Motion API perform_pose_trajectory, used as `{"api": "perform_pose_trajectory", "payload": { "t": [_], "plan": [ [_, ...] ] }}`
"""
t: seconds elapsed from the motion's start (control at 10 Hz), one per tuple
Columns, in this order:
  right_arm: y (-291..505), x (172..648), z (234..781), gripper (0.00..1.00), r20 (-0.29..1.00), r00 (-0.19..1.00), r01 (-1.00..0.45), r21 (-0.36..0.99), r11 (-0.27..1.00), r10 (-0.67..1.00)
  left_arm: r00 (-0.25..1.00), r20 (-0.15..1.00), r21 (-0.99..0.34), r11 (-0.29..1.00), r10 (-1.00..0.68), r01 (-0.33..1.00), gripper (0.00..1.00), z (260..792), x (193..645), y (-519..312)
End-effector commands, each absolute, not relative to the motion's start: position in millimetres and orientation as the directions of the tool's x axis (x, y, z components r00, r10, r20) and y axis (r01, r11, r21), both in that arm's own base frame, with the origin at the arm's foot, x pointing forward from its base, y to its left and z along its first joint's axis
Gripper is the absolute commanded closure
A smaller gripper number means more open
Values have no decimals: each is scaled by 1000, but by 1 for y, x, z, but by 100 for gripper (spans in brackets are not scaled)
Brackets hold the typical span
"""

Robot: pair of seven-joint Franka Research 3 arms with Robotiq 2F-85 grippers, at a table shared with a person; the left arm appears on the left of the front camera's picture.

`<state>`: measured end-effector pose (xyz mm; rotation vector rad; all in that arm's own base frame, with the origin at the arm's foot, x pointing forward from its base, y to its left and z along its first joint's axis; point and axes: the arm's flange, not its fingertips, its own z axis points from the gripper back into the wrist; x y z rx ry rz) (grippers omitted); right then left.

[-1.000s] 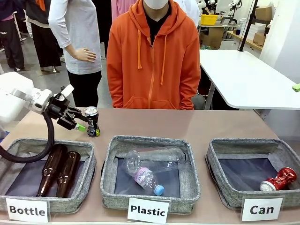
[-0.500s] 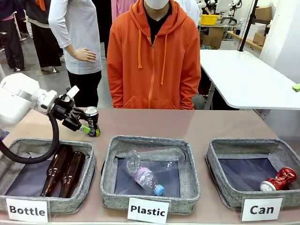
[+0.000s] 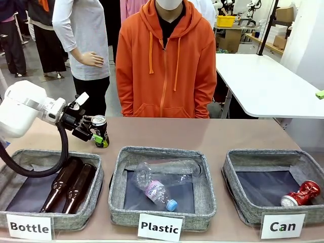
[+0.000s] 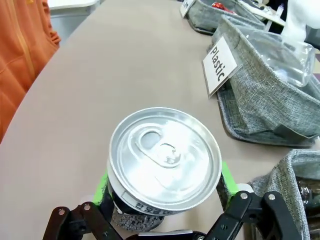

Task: Sort the can waste into the basket.
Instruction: Pick up the can waste from the table and place it in the right Fabric basket.

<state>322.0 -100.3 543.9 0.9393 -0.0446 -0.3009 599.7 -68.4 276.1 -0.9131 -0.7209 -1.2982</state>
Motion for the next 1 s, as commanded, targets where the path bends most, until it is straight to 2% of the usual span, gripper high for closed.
{"api": "perform_pose_trajectory", "payload": {
  "t": [0.0, 0.1, 0.2, 0.4, 0.5, 0.6, 0.7, 0.9],
  "plan": [
    [-105, 322, 546, 0, -83, 962, 221, 794, 567, -258, 134, 885, -140, 20, -445, 990, 58, 271, 603, -72],
    [-105, 322, 546, 0, -83, 962, 221, 794, 567, -258, 134, 885, -141, 17, -446, 990, 60, 271, 603, -72],
    [-105, 322, 546, 0, -83, 962, 221, 794, 567, -258, 132, 887, -139, 16, -442, 990, 100, 270, 603, -72],
    [-105, 322, 546, 0, -83, 962, 221, 794, 567, -258, 131, 893, -139, 13, -430, 990, 100, 269, 604, -73],
    [-105, 322, 546, 0, -83, 962, 221, 794, 567, -258, 131, 896, -139, 12, -424, 990, 87, 269, 604, -73],
    [-105, 322, 546, 0, -83, 962, 221, 794, 567, -258, 132, 898, -140, 12, -420, 990, 96, 269, 603, -72],
    [-105, 322, 546, 0, -83, 962, 221, 794, 567, -258, 136, 905, -147, 2, -404, 989, 100, 270, 603, -71],
    [-105, 322, 546, 0, -83, 962, 221, 794, 567, -258, 143, 918, -150, 9, -370, 989, 100, 281, 606, -60]
  ]
}}
